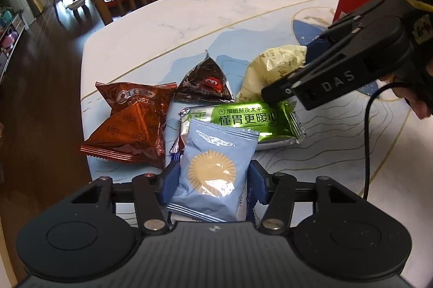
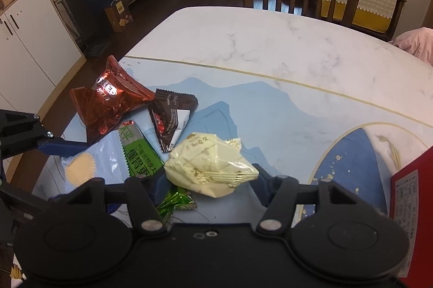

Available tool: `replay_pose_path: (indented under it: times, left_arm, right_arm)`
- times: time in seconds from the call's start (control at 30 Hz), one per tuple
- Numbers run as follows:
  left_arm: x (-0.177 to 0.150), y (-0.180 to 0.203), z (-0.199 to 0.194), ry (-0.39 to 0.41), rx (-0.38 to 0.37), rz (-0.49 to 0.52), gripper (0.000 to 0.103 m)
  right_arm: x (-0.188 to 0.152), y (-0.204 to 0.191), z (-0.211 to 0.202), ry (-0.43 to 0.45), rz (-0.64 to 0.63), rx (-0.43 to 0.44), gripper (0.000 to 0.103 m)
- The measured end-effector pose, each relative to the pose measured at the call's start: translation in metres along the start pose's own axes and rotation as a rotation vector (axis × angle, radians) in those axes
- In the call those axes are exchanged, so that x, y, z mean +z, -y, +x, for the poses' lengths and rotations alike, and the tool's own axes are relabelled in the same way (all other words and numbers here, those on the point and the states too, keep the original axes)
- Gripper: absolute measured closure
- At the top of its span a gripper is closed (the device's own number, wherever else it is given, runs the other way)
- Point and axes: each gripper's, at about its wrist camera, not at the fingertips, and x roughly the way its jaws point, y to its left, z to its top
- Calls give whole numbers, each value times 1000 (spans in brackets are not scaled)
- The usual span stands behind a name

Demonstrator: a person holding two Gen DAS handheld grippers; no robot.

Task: Organize snacks
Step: 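Grasp the blue cookie packet with the left gripper while the right gripper grasps the cream crinkled packet, then carry the blue packet and cream packet with both grippers over the box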

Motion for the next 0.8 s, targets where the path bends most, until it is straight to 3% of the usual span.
replay_pose_path:
  times: [0.37,0.8]
  left_arm:
    - [2,2,-10,13,31,-84,54]
    - [11,19,-66,76,40,-215,54]
  right_arm:
    - [-8,0,-30,66,-2,-7,51]
    - [-32,14,-106,155,44,25,53]
